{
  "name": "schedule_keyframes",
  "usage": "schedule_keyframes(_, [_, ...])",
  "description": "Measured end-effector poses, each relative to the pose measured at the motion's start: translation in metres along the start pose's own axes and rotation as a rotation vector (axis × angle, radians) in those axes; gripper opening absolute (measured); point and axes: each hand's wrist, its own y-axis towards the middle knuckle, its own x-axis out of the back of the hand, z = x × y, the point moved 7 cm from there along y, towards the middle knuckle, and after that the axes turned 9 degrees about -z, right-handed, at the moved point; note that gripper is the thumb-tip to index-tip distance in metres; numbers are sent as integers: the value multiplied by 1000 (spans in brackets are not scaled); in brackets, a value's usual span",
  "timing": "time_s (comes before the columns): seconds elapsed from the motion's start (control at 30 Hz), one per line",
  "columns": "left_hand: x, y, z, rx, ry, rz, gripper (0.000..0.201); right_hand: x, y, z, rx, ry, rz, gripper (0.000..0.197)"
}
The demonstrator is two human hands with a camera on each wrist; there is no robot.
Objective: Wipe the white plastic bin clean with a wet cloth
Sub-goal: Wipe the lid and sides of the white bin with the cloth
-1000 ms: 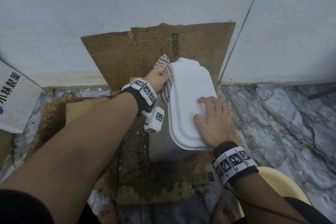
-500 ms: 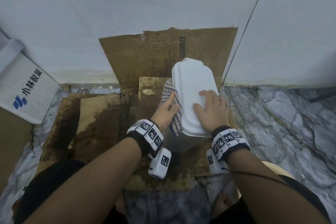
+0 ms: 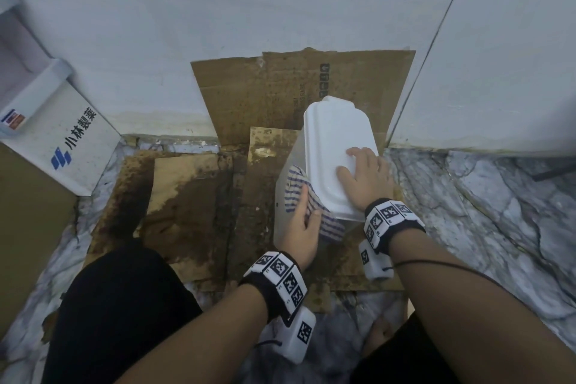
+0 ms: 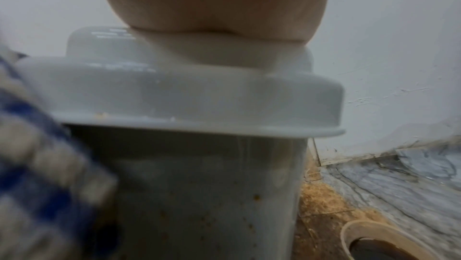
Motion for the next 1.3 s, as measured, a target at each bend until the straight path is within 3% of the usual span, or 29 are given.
schedule_keyframes(0.23, [-8, -21, 10, 14, 106, -51, 58, 2, 2, -4, -5, 48, 61, 66])
schedule_keyframes(0.47, [-11, -33, 28, 31, 42, -89, 52, 5, 1, -8, -4, 84, 162, 65])
schedule_keyframes(0.6, [8, -31, 35, 177, -196, -296, 29, 9, -4, -2, 55, 83, 237, 56])
schedule_keyframes(0.73, [51, -24, 9, 169, -309, -574, 21, 3, -8, 14, 139, 67, 280, 57])
schedule_keyframes(0.93, [102, 13, -33, 100, -313, -666, 41, -16, -14, 39, 237, 45, 314, 59])
schedule_keyframes(1.17, [84, -9, 32, 339, -505, -750, 53, -21, -16, 56, 235, 97, 345, 62])
schedule_keyframes(1.3, [59, -15, 43, 344, -559, -755, 53, -22, -16, 55, 227, 88, 372, 65])
